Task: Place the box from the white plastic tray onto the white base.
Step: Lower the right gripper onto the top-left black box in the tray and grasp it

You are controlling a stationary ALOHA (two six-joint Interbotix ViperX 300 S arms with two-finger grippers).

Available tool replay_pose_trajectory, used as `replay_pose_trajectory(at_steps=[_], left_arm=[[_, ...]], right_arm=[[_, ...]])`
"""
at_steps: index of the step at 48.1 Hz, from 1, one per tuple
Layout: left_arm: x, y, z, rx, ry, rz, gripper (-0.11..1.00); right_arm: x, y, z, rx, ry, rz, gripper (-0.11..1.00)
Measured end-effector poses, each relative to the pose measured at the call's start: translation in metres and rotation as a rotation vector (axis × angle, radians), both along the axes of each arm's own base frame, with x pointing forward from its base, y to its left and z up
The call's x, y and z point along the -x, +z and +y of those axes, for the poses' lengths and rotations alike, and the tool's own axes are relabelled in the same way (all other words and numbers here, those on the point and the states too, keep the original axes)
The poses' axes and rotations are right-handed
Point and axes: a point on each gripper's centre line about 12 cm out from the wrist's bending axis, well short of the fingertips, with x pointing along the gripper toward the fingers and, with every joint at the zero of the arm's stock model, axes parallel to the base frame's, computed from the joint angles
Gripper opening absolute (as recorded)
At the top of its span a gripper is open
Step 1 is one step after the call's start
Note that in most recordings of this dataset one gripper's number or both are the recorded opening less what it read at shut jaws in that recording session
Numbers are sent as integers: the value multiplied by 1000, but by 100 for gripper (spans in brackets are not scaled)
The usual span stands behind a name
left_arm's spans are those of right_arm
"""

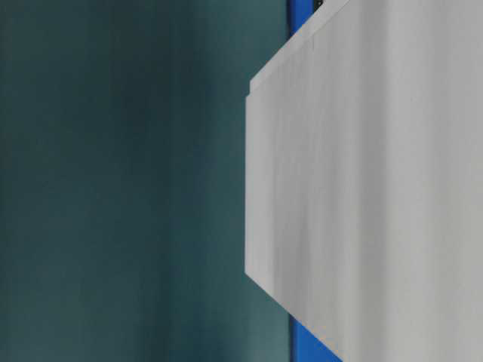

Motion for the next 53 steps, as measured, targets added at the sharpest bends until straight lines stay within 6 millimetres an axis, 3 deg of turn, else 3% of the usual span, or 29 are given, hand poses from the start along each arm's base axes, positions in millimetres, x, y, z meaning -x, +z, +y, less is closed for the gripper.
replay_pose_trajectory(at_steps=[13,20,24,33,38,53], left_arm=[[0,-1,0,-2,0,8,-7],[0,0,0,1,2,3,-7],[0,1,0,0,2,0,-7],[-1,4,0,-1,1,-6,-7],[-1,5,0,0,2,-8,-7],[-3,4,0,0,2,-2,-7]], right_arm=[[-21,-36,-14,6,108,154,4],[-28,-47,-20,6,117,170,13],[-32,-50,-22,13,117,154,30],[-36,-57,-26,13,105,151,83],[-37,-65,-27,7,105,167,99],[-45,-86,-33,11,99,156,99]])
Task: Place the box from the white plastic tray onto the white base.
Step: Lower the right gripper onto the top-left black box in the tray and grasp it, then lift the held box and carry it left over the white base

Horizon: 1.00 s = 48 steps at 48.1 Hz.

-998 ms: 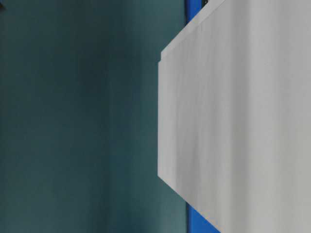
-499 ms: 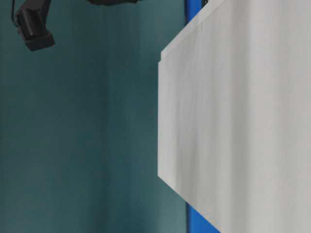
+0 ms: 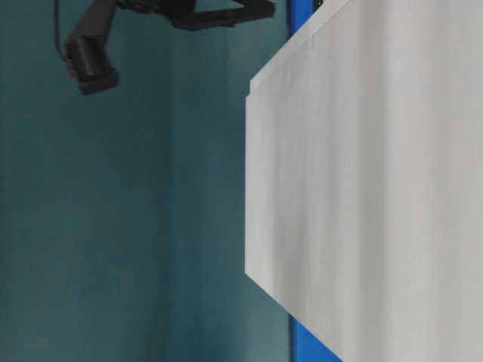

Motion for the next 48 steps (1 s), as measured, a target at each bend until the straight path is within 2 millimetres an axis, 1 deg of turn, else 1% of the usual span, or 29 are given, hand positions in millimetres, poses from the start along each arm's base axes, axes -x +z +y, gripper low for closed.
replay_pose_trajectory(at_steps=[18,30,35,48], left_arm=[[0,0,0,0,0,-2,-7],[0,0,0,0,0,-2,-7],[0,0,0,-2,0,0,-7],[0,0,0,0,0,-2,-7]], right_arm=[[-1,-32,-4,-4,-11,18,99],[4,-53,-4,-9,-16,33,99],[3,-56,-4,-4,-16,18,99],[0,-56,-6,9,-18,-16,98]])
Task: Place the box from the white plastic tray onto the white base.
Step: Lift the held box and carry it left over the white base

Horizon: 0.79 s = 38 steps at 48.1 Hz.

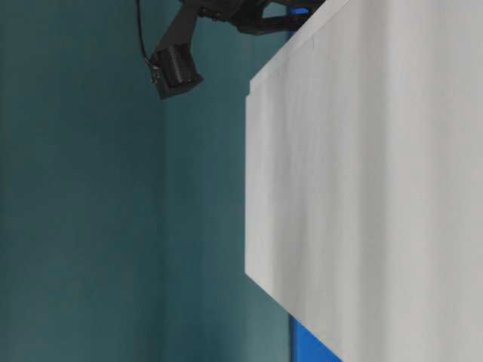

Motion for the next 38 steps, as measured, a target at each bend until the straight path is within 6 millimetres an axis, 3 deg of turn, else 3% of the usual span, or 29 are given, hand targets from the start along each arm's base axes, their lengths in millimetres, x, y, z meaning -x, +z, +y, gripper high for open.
replay_pose_trajectory(at_steps=[6,16,30,38], left_arm=[[0,0,0,0,0,-2,-7],[0,0,0,0,0,-2,-7],[0,0,1,2,5,0,-7],[0,0,1,0,5,-2,-7]], right_arm=[[-1,0,0,-1,-2,-5,92],[-1,0,1,-5,-5,-5,61],[8,9,4,-32,-31,42,60],[12,41,2,-25,-47,16,60]])
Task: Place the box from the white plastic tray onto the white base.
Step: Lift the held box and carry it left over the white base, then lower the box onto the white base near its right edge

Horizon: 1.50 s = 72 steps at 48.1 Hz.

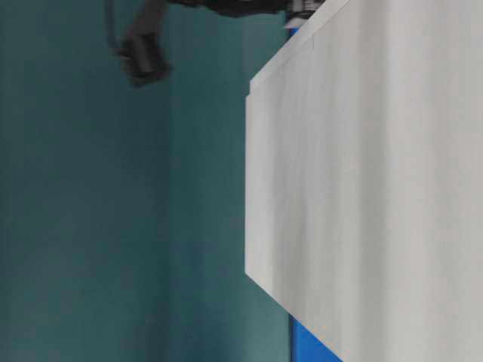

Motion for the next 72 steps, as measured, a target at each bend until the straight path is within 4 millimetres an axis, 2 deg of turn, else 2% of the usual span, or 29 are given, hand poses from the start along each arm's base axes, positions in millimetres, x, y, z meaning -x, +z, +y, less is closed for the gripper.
replay_pose_trajectory(at_steps=[4,11,15,20,31,38,44,55,72], left_arm=[[0,-1,0,-2,0,5,-7],[0,0,0,0,0,-2,-7],[1,0,0,0,0,-2,-7],[1,1,0,-1,0,-3,-7],[1,1,0,0,0,-3,-7],[0,0,-1,0,-3,-2,-7],[0,0,-3,0,-14,0,-7],[0,0,-3,0,-14,2,-7],[-1,-1,-3,-2,-14,6,-7]], right_arm=[[0,17,-2,4,-6,-15,60],[-6,60,-7,13,-13,-41,60],[-11,78,-12,18,-9,-44,60],[-18,88,-20,15,-21,-36,60],[-51,103,-41,41,-10,-74,60],[-68,100,-50,46,14,-65,60],[-76,86,-54,34,23,-34,60],[-84,62,-57,7,33,14,60],[-89,53,-58,0,54,18,60]])
